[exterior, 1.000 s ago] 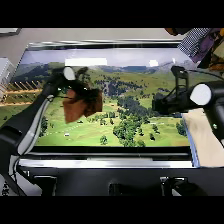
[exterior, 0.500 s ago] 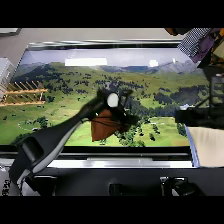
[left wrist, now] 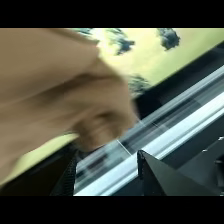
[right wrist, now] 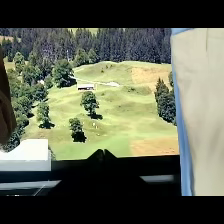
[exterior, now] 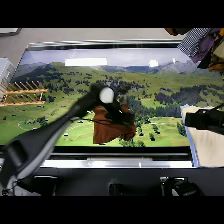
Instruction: Fold the clothes and pants, and hang the long-sleeved shirts on hangers.
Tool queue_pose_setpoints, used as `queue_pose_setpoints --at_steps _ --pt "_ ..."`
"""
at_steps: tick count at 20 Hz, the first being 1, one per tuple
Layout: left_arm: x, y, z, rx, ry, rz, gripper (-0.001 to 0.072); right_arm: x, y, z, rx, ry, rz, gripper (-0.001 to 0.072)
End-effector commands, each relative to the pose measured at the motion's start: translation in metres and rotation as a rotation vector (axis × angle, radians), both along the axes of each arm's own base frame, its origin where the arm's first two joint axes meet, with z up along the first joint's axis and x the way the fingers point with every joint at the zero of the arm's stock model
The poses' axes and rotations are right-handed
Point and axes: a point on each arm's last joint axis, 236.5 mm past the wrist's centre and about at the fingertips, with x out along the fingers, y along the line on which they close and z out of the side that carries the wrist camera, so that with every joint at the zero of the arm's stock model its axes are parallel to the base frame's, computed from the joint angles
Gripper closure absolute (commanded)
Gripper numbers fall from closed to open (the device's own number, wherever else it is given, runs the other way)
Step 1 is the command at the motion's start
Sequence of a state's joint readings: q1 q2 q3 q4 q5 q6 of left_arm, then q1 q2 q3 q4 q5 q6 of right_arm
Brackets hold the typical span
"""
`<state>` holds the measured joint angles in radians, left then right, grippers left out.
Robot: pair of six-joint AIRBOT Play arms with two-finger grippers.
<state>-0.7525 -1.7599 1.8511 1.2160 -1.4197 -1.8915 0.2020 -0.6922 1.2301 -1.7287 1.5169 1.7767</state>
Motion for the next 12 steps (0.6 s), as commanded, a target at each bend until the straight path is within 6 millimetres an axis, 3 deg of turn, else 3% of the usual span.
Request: queue_pose_setpoints --at_steps 1,3,5,8,10,12 --pt "0.047 0.117 0.064 0.179 -0.22 0.129 0.0272 0.016 0.003 0.013 0.007 -0.09 0.011 0.0684" --pt "0.053 0.171 0.087 0.178 -0.249 0.244 0.0272 0.019 0.004 0.015 0.01 -0.105 0.013 0.0683" --pt "0.046 0.212 0.084 0.178 -0.225 0.333 0.0273 0.019 0.004 0.015 0.01 -0.105 0.014 0.0683" --pt "0.026 0.259 0.046 0.272 -0.146 0.384 0.0274 0.019 0.007 0.009 0.017 -0.076 0.017 0.0683" --pt "0.013 0.271 0.016 0.323 -0.061 0.387 0.0274 0.017 0.01 0.002 0.025 -0.04 0.022 0.0683" --pt "0.014 0.27 -0.003 0.338 -0.028 0.401 0.0259 0.016 0.014 -0.003 0.039 -0.013 0.029 0.0683"
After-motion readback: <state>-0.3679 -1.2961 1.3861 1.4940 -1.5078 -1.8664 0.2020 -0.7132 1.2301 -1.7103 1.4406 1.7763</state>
